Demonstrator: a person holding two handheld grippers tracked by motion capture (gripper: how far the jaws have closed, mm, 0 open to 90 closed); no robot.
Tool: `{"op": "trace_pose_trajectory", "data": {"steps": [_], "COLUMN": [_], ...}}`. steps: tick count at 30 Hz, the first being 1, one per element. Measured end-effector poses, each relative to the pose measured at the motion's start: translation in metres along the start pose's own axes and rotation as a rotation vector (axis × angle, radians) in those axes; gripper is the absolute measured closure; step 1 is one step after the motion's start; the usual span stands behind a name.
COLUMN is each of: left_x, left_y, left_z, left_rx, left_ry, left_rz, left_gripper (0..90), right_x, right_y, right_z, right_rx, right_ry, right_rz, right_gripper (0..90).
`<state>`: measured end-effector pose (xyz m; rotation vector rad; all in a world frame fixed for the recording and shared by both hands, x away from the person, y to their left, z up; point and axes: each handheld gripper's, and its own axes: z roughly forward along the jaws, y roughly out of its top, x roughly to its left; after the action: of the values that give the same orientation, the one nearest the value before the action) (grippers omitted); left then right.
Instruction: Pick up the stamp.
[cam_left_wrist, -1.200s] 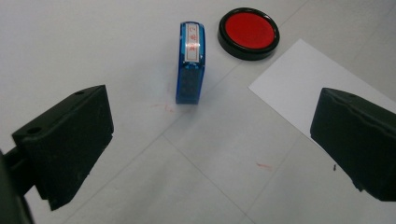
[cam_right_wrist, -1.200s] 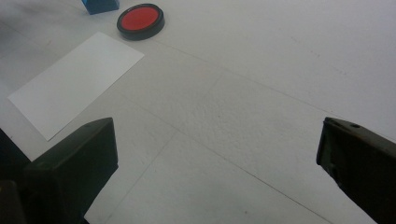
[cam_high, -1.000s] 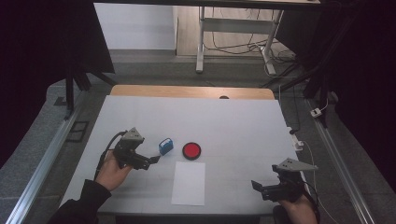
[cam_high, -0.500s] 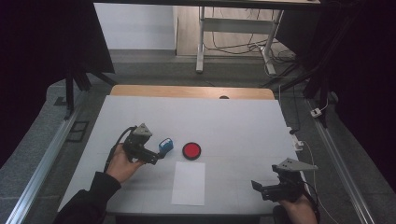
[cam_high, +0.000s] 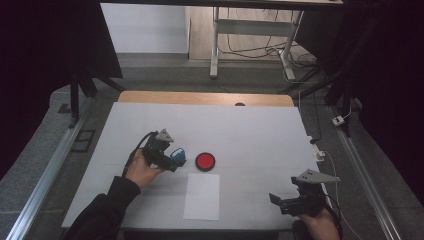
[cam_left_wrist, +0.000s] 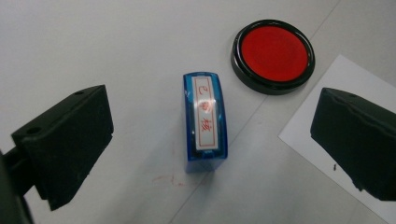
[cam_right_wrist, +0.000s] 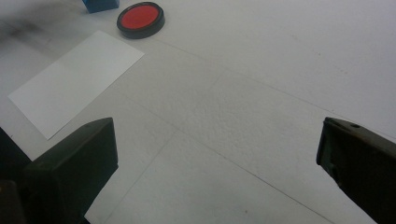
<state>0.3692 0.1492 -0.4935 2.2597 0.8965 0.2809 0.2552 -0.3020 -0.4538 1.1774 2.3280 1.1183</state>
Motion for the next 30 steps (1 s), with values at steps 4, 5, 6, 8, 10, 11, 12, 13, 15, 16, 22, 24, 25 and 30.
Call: {"op": "trace_pose_trajectory", "data": {"steps": [4, 5, 6, 8, 10, 11, 12, 13, 15, 16, 22, 24, 25, 30], "left_x": [0.0008, 0.0004, -0.0001, -0.0012, -0.0028, -0.003, -0.0029, -0.0025, -0.0012, -0.0007, -0.0004, -0.0002, -0.0001, -0.0005], "left_y": [0.0007, 0.0011, 0.0013, 0.0021, 0.0023, 0.0023, 0.0021, 0.0018, 0.0015, 0.0015, 0.0016, 0.0019, 0.002, 0.0023], "left_z": [0.0044, 0.0062, 0.0067, 0.0065, 0.0059, 0.0058, 0.0055, 0.0051, 0.0047, 0.0045, 0.0057, 0.0055, 0.0054, 0.005], "left_rx": [0.003, 0.01, 0.01, 0.019, 0.026, 0.03, 0.034, 0.036, 0.04, 0.041, 0.05, 0.056, 0.059, 0.066], "left_ry": [-0.001, 0.0, 0.002, 0.011, 0.031, 0.035, 0.037, 0.035, 0.029, 0.027, 0.031, 0.023, 0.022, 0.029], "left_rz": [-0.001, 0.004, 0.007, 0.021, 0.042, 0.048, 0.051, 0.052, 0.05, 0.05, 0.049, 0.045, 0.041, 0.035], "left_gripper": [0.0, 0.0, 0.0, 0.9, 4.2, 6.1, 8.8, 12.0, 18.8, 21.2, 38.5, 42.3, 44.2, 53.8], "right_x": [0.0, 0.0, 0.0002, 0.0004, 0.0003, 0.0003, 0.0004, 0.0004, 0.0004, 0.0004, 0.0004, 0.0004, 0.0004, 0.0003], "right_y": [-0.0001, -0.0001, -0.0001, -0.0002, -0.0002, -0.0003, -0.0003, -0.0004, -0.0005, -0.0004, -0.0005, -0.0006, -0.0007, -0.0007], "right_z": [-0.0001, -0.0002, -0.0002, -0.0003, -0.0005, -0.0005, -0.0006, -0.0005, -0.0005, -0.0006, -0.0006, -0.0005, -0.0005, -0.0008], "right_rx": [0.0, 0.001, 0.001, 0.001, 0.001, 0.001, 0.0, -0.001, -0.003, 0.0, -0.002, -0.002, -0.002, -0.002], "right_ry": [0.0, -0.001, -0.001, -0.001, -0.002, -0.003, -0.003, -0.002, -0.001, -0.003, -0.003, -0.001, -0.001, -0.002], "right_rz": [0.0, 0.0, 0.002, 0.002, 0.0, 0.0, 0.0, 0.001, 0.001, 0.0, 0.002, 0.0, -0.001, 0.0], "right_gripper": [0.0, 0.0, 0.0, 0.0, 0.0, 0.0, 0.0, 0.0, 0.0, 0.0, 0.0, 0.0, 0.0, 0.0]}}
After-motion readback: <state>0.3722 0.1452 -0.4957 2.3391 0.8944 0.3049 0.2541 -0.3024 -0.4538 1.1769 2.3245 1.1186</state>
